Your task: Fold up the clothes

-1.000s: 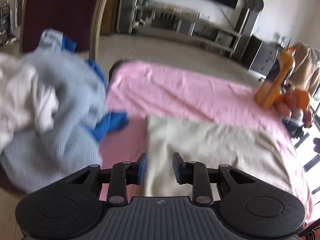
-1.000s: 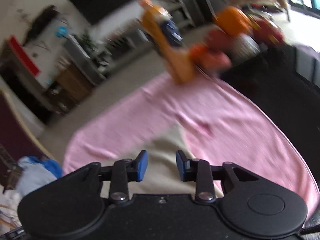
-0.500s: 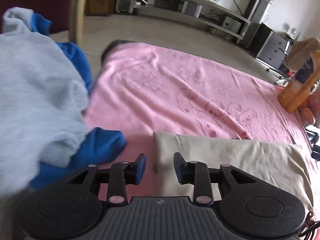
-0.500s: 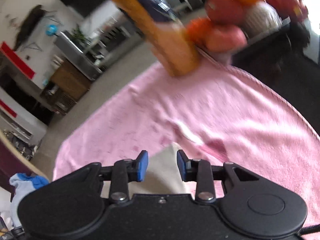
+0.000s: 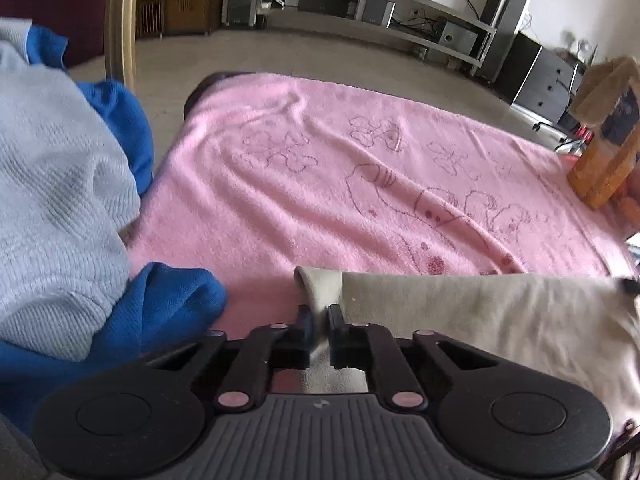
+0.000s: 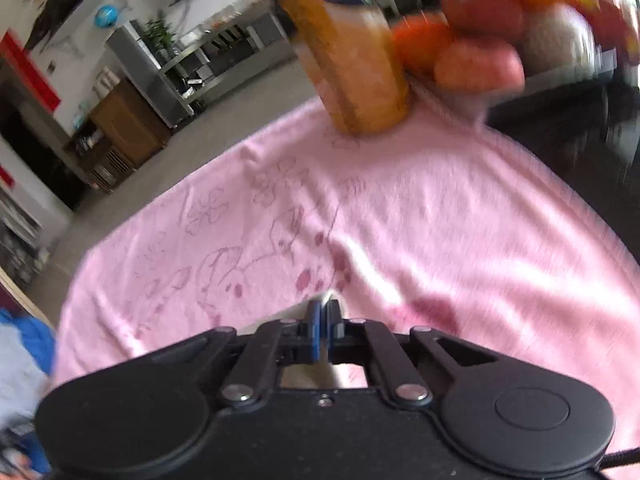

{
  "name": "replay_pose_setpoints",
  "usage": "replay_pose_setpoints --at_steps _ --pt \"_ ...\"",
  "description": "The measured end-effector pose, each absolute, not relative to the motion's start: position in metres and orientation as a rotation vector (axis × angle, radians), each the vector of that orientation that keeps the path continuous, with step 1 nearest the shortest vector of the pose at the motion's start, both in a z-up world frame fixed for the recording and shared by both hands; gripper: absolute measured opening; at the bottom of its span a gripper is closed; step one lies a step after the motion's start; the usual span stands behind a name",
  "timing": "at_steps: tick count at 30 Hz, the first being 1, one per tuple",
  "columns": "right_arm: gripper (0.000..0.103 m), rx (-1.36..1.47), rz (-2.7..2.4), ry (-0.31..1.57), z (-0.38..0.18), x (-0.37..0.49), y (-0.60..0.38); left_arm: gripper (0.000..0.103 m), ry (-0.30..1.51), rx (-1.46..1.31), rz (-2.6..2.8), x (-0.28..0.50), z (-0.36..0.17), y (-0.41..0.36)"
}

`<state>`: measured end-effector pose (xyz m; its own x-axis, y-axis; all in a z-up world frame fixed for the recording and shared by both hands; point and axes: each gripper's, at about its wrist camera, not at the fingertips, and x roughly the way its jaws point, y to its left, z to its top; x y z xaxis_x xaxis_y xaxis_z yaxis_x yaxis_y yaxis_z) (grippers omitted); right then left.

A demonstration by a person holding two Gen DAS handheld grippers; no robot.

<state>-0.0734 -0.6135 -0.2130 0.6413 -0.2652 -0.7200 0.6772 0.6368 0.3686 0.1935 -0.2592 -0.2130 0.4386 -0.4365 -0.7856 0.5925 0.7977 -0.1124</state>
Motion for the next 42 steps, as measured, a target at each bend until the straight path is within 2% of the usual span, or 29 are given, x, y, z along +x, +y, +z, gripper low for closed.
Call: replay_pose_setpoints --at_steps 4,8,12,16,18,20,22,26,28,30,33,35,37,38,40,42 --pt "0.000 0.355 -0.748 0.709 -0.206 -0.058 -0.594 0.007 0.871 0.263 -0.623 0.186 -0.214 -0.266" --pt "0.004 0.486 -0.773 0.694 -0.204 -0.077 -0.607 0.008 0.825 0.258 -0.596 0.180 -0.200 -0.257" --pt "0.006 0.643 -0.701 0.567 -0.170 -0.110 -0.595 0.008 0.714 0.258 -0.615 0.151 -0.165 -0.239" --pt "0.006 0.678 -0.587 0.481 -0.128 -0.138 -0.557 0.011 0.660 0.175 -0.691 0.117 -0.122 -0.210" --pt "0.011 0.698 -0.537 0.490 -0.119 -0.145 -0.544 0.018 0.684 0.165 -0.707 0.102 -0.113 -0.200" --pt "0.030 0.718 -0.487 0.499 -0.111 -0.152 -0.531 0.029 0.744 0.181 -0.701 0.094 -0.118 -0.197" --pt "0.036 0.749 -0.454 0.518 -0.114 -0.155 -0.525 0.029 0.781 0.191 -0.685 0.093 -0.131 -0.198" --pt "0.037 0.868 -0.447 0.544 -0.150 -0.148 -0.542 0.019 0.839 0.152 -0.701 0.102 -0.162 -0.208" --pt "0.033 0.923 -0.428 0.548 -0.172 -0.143 -0.548 0.010 0.861 0.158 -0.708 0.105 -0.177 -0.215" --pt "0.022 0.962 -0.382 0.572 -0.191 -0.134 -0.547 0.008 0.884 0.174 -0.710 0.108 -0.191 -0.222" --pt "0.022 0.986 -0.258 0.634 -0.206 -0.111 -0.538 0.009 0.914 0.224 -0.697 0.109 -0.204 -0.227" --pt "0.026 1.001 -0.206 0.691 -0.218 -0.096 -0.535 0.015 0.917 0.242 -0.680 0.109 -0.206 -0.226" --pt "0.025 1.015 -0.229 0.757 -0.231 -0.089 -0.535 0.020 0.924 0.241 -0.667 0.109 -0.207 -0.220" --pt "0.014 1.010 -0.269 0.776 -0.235 -0.091 -0.538 0.021 0.928 0.240 -0.661 0.109 -0.207 -0.216" --pt "0.003 1.029 -0.379 0.750 -0.235 -0.108 -0.551 0.022 0.931 0.247 -0.649 0.108 -0.207 -0.210" --pt "0.000 1.029 -0.538 0.708 -0.234 -0.133 -0.565 0.023 0.928 0.269 -0.631 0.105 -0.206 -0.205"
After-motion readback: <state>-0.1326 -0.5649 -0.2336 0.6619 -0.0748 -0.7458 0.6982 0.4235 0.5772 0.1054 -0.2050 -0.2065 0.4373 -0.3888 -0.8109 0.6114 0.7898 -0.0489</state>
